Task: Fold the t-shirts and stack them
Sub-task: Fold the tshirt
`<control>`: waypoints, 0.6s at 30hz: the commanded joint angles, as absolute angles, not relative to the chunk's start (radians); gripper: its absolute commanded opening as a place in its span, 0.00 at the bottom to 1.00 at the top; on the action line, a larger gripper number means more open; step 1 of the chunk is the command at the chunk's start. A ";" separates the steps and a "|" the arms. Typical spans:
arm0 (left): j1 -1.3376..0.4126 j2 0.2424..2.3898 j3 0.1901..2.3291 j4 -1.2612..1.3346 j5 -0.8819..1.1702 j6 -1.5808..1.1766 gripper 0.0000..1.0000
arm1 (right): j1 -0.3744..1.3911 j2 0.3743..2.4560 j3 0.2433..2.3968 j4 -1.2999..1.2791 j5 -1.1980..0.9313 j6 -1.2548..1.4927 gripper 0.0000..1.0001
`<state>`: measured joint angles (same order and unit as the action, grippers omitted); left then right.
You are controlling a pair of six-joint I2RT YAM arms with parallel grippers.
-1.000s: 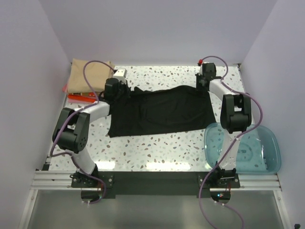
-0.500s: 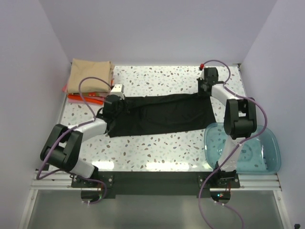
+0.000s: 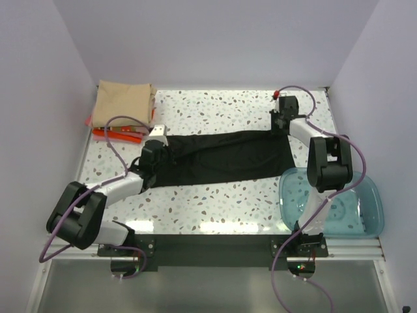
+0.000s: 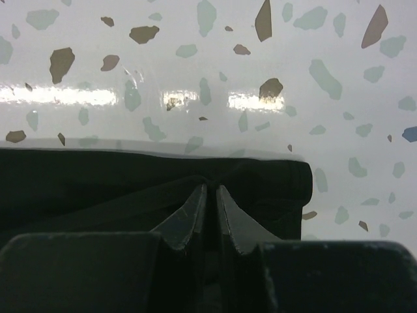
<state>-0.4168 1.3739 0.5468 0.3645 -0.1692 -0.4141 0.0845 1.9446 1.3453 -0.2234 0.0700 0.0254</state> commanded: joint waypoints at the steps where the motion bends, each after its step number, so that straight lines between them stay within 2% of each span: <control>1: -0.429 1.348 0.529 0.313 -0.179 -0.456 0.00 | 0.081 1.873 1.313 -0.187 0.112 0.021 0.12; 5: -0.445 1.318 0.509 0.194 -0.124 -0.489 0.00 | 0.081 1.844 1.267 -0.213 0.198 0.046 0.19; 6: -0.460 1.309 0.508 0.154 -0.141 -0.508 0.04 | 0.081 1.835 1.246 -0.221 0.246 0.055 0.26; 7: -0.465 1.284 0.503 0.120 -0.153 -0.529 0.16 | 0.081 1.815 1.233 -0.228 0.270 0.078 0.41; 9: -0.477 1.252 0.485 0.030 -0.169 -0.560 0.18 | 0.080 1.793 1.209 -0.239 0.287 0.089 0.42; 10: -0.483 1.206 0.480 0.002 -0.184 -0.571 0.24 | 0.080 1.772 1.207 -0.253 0.310 0.110 0.44; 12: -0.485 1.154 0.483 -0.107 -0.239 -0.598 0.48 | 0.080 1.749 1.212 -0.287 0.314 0.118 0.67; 13: -0.485 1.103 0.495 -0.139 -0.258 -0.601 0.75 | 0.080 1.724 1.215 -0.314 0.333 0.136 0.77; 14: -0.485 1.082 0.512 -0.175 -0.290 -0.601 0.88 | 0.078 1.709 1.218 -0.324 0.340 0.141 0.82; 15: -0.486 1.060 0.556 -0.233 -0.304 -0.604 0.97 | 0.080 1.695 1.221 -0.330 0.342 0.146 0.94; 16: -0.486 1.024 0.577 -0.245 -0.311 -0.603 1.00 | 0.080 1.683 1.224 -0.351 0.342 0.152 0.99; 18: -0.486 1.003 0.632 -0.247 -0.304 -0.575 1.00 | 0.083 1.637 1.227 -0.364 0.338 0.163 0.99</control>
